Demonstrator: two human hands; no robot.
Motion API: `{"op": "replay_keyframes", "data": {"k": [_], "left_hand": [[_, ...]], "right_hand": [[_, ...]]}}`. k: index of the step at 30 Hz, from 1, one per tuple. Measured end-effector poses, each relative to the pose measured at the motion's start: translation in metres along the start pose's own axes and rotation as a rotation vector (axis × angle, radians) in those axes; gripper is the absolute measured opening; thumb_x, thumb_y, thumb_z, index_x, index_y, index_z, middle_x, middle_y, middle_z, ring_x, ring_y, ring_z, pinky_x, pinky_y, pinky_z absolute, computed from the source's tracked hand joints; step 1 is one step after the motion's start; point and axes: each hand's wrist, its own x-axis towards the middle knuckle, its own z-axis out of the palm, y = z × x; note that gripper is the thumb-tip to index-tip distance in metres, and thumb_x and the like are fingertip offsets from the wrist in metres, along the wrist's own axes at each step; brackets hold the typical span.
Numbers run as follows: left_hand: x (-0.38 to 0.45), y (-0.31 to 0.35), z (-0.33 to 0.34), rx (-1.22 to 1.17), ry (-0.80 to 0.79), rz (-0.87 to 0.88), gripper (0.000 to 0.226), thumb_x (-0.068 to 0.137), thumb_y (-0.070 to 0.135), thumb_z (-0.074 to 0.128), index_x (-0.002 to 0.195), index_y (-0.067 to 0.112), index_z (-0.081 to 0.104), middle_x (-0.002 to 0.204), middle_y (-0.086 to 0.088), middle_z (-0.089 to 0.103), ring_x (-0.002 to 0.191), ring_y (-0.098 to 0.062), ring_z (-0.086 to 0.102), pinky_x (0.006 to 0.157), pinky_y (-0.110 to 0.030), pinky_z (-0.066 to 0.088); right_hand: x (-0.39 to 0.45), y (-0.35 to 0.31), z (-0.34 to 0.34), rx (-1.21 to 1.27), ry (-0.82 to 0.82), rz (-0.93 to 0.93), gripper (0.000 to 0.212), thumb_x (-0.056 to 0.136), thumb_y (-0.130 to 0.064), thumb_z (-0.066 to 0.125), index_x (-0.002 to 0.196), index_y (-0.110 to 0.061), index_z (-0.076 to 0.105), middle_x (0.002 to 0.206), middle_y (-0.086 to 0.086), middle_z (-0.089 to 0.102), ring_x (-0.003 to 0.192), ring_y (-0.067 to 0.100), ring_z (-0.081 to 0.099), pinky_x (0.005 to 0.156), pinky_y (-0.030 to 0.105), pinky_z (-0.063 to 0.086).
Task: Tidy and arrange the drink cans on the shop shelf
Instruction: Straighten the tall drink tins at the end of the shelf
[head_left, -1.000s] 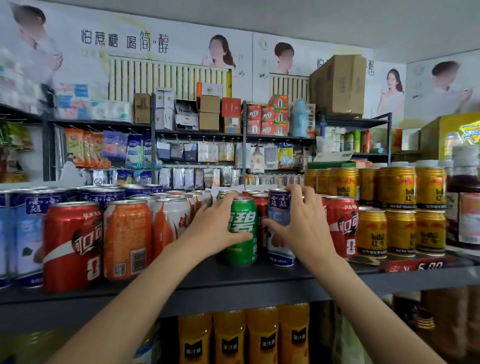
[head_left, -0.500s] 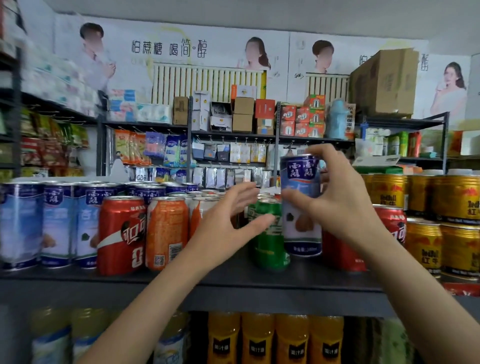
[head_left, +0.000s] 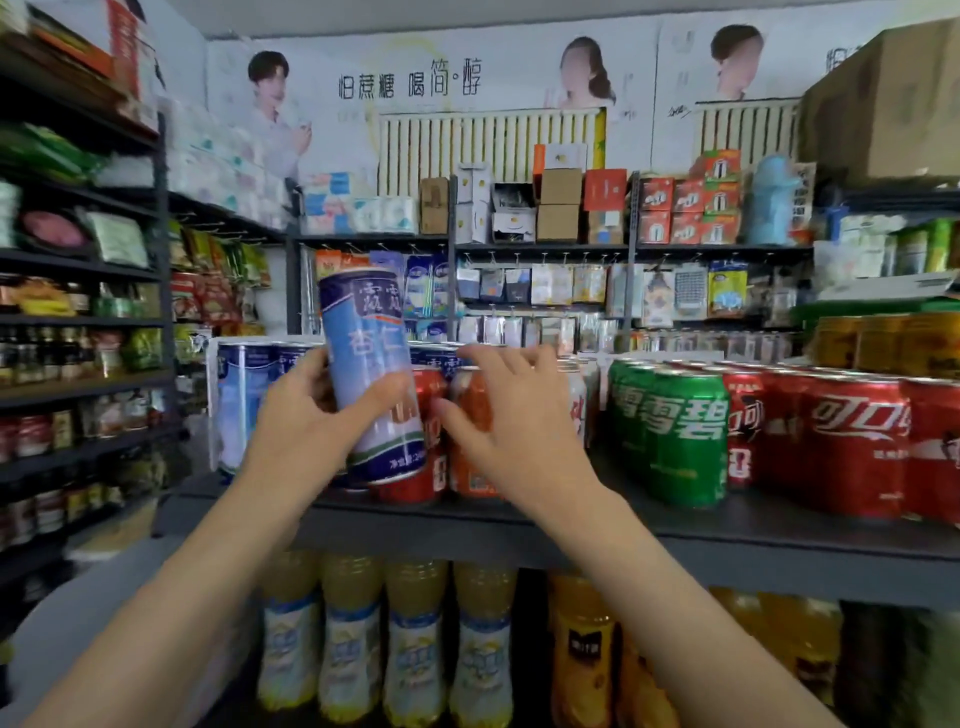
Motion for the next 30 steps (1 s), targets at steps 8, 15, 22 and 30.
{"op": "replay_keyframes", "data": {"k": [8,15,22,30], "left_hand": [[0.018,-0.028,-0.056,0.045,-0.079,-0.013,0.037,0.076,0.019,0.071,0.109,0.019,0.055,0.09,0.009,0.064,0.081,-0.004,0.061,0.067,-0.017,0.047],[0.028,-0.045,-0.058,0.042,-0.177,0.036,0.04,0.063,0.029,0.083,0.09,0.034,0.054,0.094,0.01,0.066,0.087,-0.007,0.063,0.074,-0.023,0.048],[0.027,-0.046,-0.029,0.295,-0.177,0.135,0.075,0.062,0.05,0.077,0.124,0.019,0.05,0.111,0.002,0.05,0.104,-0.016,0.051,0.086,-0.032,0.042],[0.016,-0.06,0.017,0.424,-0.1,0.111,0.064,0.071,0.039,0.075,0.123,0.01,0.052,0.113,-0.009,0.05,0.106,-0.027,0.05,0.087,-0.039,0.043]], "right_hand": [[0.002,-0.041,0.059,-0.435,0.173,0.077,0.072,0.056,-0.059,0.075,0.107,-0.012,0.059,0.108,0.018,0.063,0.116,0.039,0.051,0.098,0.054,0.027],[-0.012,-0.059,0.052,0.067,0.135,0.106,0.061,0.067,-0.03,0.079,0.112,-0.02,0.039,0.109,0.004,0.047,0.098,0.021,0.048,0.082,0.029,0.043],[-0.005,-0.034,-0.028,0.214,0.299,0.253,0.062,0.063,-0.027,0.082,0.102,-0.027,0.034,0.105,0.004,0.055,0.092,0.018,0.056,0.077,0.022,0.04],[-0.013,0.028,-0.11,-0.18,0.452,0.393,0.068,0.067,-0.023,0.081,0.119,-0.014,0.039,0.12,0.009,0.049,0.107,0.024,0.05,0.085,0.029,0.038]]}}
